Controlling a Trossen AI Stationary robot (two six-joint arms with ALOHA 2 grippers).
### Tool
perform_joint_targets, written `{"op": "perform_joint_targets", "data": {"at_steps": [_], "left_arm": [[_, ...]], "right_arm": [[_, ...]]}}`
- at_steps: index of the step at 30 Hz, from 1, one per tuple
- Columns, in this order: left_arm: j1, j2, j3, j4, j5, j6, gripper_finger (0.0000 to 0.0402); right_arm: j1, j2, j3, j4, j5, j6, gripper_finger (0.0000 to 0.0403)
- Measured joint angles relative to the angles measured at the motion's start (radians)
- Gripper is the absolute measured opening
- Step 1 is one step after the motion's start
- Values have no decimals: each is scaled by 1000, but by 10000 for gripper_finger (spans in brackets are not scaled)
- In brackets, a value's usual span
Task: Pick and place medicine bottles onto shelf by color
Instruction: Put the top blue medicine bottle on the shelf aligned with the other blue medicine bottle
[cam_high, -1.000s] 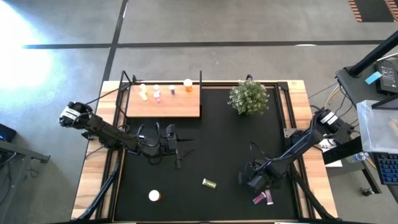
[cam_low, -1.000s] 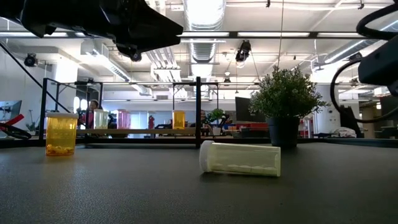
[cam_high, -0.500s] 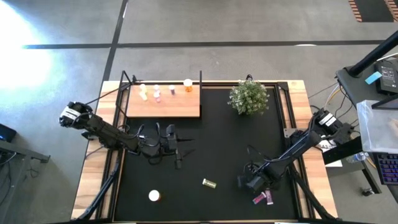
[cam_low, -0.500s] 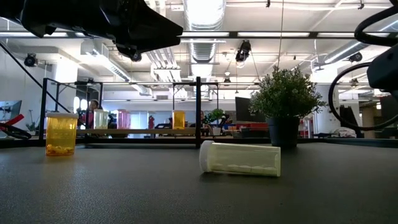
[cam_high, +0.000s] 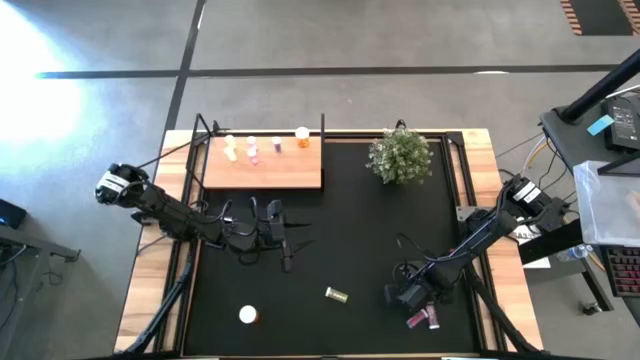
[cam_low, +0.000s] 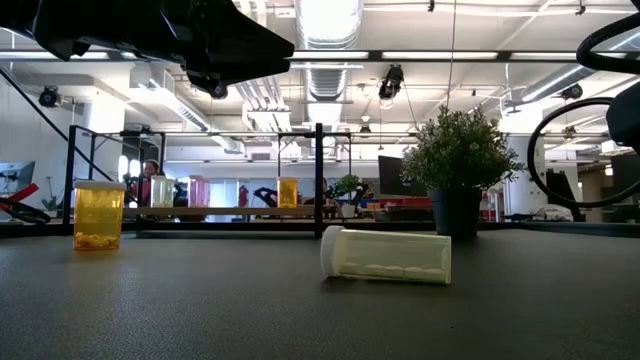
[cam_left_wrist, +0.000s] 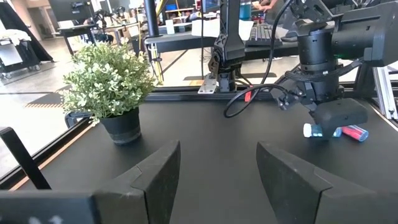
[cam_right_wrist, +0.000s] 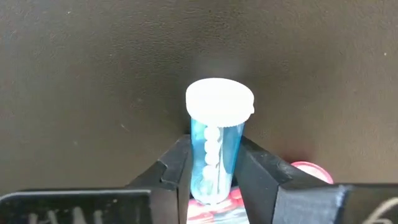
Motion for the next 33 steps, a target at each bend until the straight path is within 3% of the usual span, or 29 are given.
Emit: {"op": "perform_joint_targets", "data": {"at_steps": [4,7,10,14,17,23,33], "left_arm": [[0,0,0,0,0,0,196],[0,0,0,0,0,0,196],[0,0,0,-9,28,0,196],[0,0,0,-8,139,0,196],[-1,0,0,-9,207,0,196],[-13,0,0,-9,290,71,196],[-52,0,0,73,294,421,196]], "right_arm": [[-1,-9,6,-11,24,-78,89],[-4,-9,64,-88,100,-222,92],[-8,-11,144,-169,220,-407,95],[-17,-11,251,-229,423,-646,95],[-32,-10,317,-245,513,-831,95],[-92,-9,420,-241,575,-1171,95],[-232,-9,467,-109,586,-1573,95]]}}
